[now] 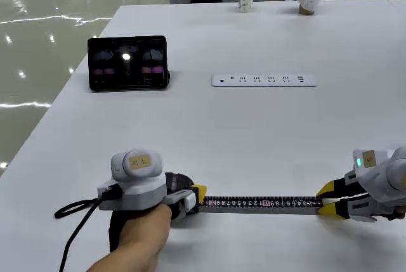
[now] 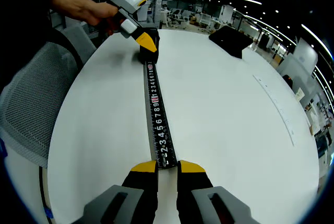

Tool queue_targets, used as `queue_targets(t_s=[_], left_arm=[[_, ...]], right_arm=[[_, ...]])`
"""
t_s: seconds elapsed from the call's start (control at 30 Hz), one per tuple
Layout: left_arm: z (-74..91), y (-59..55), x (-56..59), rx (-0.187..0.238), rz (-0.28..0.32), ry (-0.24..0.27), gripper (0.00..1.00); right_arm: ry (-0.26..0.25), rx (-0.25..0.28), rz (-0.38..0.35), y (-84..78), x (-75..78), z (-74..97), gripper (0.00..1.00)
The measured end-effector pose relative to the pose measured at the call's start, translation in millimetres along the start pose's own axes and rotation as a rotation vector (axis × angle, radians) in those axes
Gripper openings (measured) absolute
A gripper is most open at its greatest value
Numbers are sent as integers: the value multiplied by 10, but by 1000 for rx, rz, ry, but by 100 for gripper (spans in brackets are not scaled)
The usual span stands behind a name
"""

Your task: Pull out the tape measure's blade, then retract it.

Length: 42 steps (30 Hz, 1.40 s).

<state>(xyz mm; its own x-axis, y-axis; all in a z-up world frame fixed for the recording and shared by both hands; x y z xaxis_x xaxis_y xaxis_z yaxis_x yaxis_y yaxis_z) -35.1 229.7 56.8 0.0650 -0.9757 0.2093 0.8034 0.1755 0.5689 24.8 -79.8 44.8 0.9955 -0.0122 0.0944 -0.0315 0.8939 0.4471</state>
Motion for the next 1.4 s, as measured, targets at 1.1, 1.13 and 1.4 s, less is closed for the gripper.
queue_targets(t_s=[1.1,1.13,1.4], left_arm=[[-12,11,-22,-8,19,-25,61],[-11,10,-21,-8,20,-26,61],[-4,10,-20,-11,24,-32,62]], right_arm=[[34,61,19,496,-74,-259,10],[35,64,17,506,-75,-262,10],[41,73,21,609,-83,-315,10]])
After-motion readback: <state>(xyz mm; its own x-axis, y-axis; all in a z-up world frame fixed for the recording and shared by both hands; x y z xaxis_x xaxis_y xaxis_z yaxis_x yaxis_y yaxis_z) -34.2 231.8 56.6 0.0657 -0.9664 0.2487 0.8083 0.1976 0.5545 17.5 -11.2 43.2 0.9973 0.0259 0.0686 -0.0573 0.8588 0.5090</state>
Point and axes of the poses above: the centre of the closed fingertips' face, and the gripper's own axes: z roughly backward along the fingers, x roughly to its right, y roughly out of its top, the point moved 7 cm from there along z, roughly backward along the fingers, and after that the axes turned 9 degrees about -x, right-handed, at the moved point
